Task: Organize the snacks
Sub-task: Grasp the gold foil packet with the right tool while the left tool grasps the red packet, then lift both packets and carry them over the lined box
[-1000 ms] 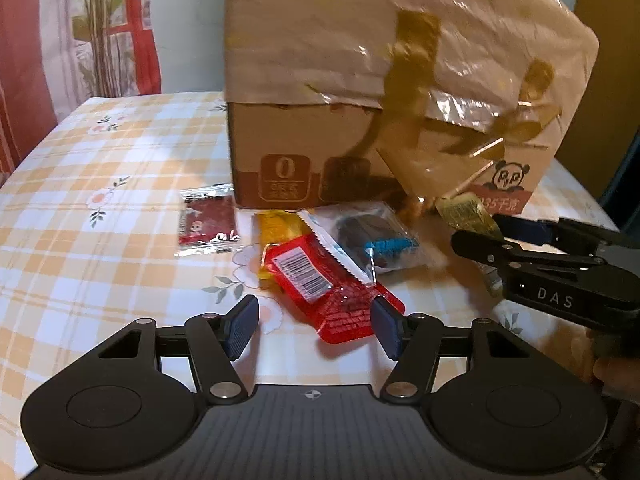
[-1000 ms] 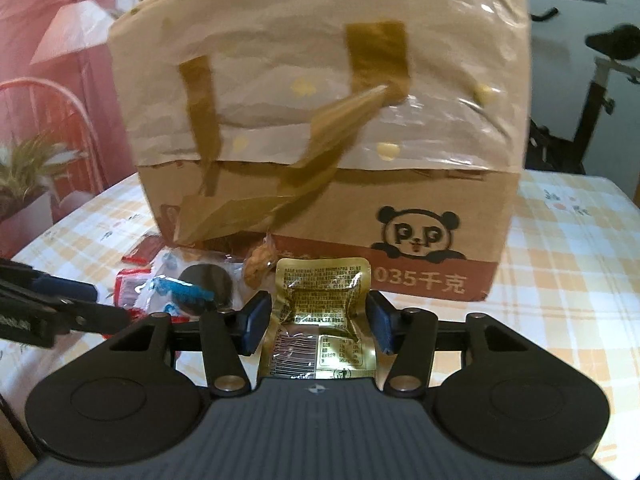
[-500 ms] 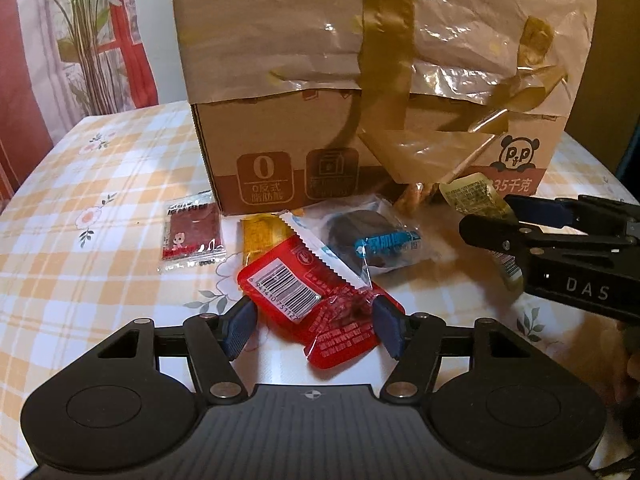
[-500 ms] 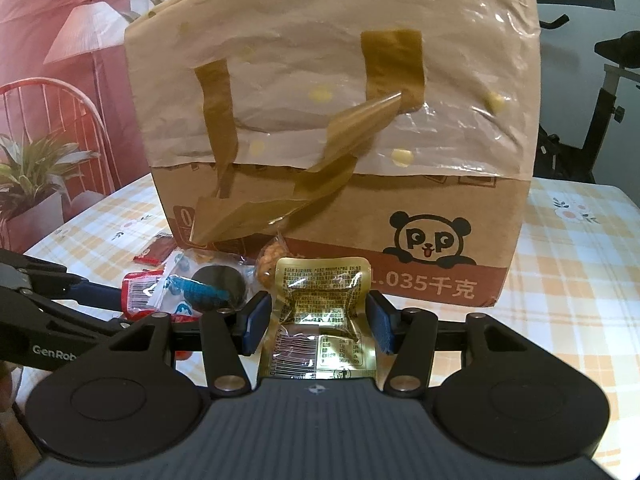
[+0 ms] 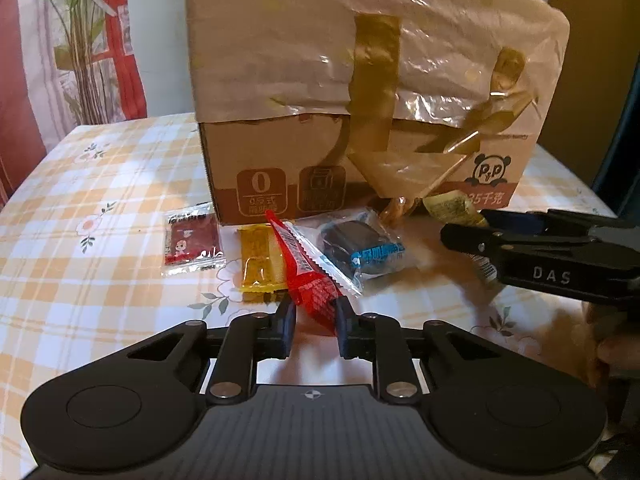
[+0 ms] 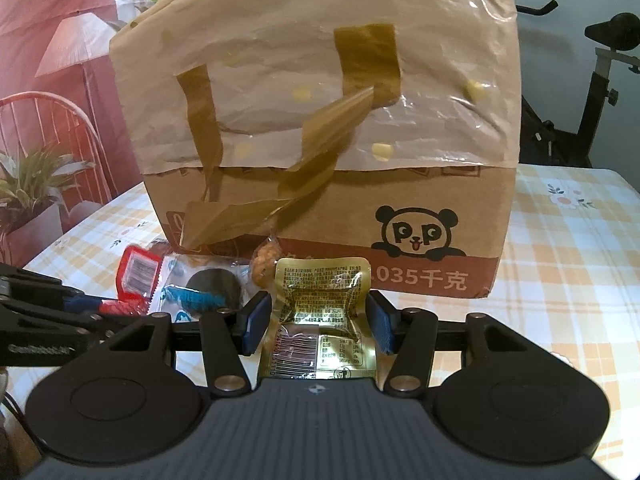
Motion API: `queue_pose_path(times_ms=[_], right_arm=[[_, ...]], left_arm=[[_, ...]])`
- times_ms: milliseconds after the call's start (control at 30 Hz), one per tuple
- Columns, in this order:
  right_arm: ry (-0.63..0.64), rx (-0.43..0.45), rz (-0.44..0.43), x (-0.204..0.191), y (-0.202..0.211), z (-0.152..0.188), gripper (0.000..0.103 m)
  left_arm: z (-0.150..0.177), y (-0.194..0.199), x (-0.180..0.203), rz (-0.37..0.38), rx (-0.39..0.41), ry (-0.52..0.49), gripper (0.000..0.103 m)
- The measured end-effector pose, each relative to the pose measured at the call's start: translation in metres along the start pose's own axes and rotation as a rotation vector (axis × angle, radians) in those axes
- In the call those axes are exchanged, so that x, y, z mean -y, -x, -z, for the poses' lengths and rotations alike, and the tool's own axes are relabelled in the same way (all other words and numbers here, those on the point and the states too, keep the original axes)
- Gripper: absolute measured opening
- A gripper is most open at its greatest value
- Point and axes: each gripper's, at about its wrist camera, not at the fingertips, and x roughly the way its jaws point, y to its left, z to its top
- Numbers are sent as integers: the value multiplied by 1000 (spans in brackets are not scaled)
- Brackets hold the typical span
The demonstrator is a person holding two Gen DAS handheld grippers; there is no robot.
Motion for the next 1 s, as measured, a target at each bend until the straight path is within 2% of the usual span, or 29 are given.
queue_pose_path(times_ms=[100, 167, 300, 533, 667, 800, 1000], right_arm=[[7, -4, -1, -1, 0, 0, 55], [13, -3, -1, -2, 1, 0, 55], [15, 2, 5, -3, 2, 1, 55], [22, -4, 7, -4, 2, 2, 55], [31, -3, 10, -5, 2, 2, 55], [73, 44, 44, -9, 22, 3, 55], [60, 67, 17, -8, 41, 1, 55]], left_arm=[[2, 2, -4, 5, 7, 25, 20], [1, 6, -10, 11, 20, 33, 10], [-1, 15, -14, 14, 59, 45, 9], [0, 22, -19, 20, 80, 73, 9], [-5, 38, -20, 20, 145, 49, 9], [-11, 58, -25, 21, 223, 49, 9], [-16, 69, -29, 16, 261, 74, 9]])
